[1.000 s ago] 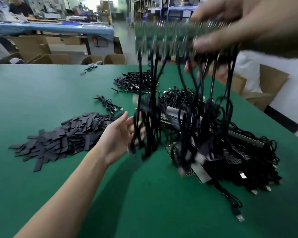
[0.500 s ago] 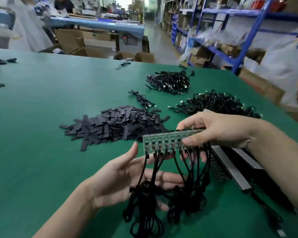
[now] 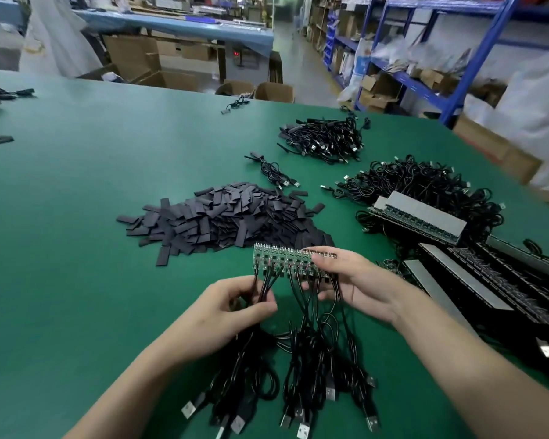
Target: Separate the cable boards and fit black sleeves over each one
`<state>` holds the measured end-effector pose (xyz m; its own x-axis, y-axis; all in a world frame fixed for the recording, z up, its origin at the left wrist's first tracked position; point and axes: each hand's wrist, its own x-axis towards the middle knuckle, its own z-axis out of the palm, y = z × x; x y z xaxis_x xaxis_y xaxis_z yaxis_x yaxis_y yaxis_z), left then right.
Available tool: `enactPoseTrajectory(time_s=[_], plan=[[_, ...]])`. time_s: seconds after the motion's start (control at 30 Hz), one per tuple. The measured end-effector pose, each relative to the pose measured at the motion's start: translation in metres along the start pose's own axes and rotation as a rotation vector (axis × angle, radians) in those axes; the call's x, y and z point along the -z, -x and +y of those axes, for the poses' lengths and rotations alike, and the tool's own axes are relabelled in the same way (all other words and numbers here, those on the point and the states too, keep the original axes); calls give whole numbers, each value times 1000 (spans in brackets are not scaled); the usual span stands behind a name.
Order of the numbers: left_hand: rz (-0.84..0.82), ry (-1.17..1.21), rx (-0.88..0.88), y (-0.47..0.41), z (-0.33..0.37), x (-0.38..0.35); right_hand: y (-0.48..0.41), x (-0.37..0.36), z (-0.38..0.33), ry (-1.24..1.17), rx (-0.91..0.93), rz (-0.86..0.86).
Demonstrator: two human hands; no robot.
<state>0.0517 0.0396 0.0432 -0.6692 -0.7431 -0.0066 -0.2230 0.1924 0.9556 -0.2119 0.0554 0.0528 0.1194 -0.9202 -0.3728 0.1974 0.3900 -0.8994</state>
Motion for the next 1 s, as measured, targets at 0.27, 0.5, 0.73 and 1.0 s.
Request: enactPoseTrajectory(time_s=[0.27, 0.5, 0.73, 1.0], plan=[[-10, 267, 24, 2, 10, 3, 16, -1, 27, 7, -21, -57], [-63, 683, 112, 7, 18, 7, 22, -14, 37, -5, -75, -143], [-98, 764, 145, 6, 6, 16, 22, -25, 40, 25, -25, -243], [-40, 388, 220, 8, -1, 1, 26, -33, 33, -3, 170, -151]])
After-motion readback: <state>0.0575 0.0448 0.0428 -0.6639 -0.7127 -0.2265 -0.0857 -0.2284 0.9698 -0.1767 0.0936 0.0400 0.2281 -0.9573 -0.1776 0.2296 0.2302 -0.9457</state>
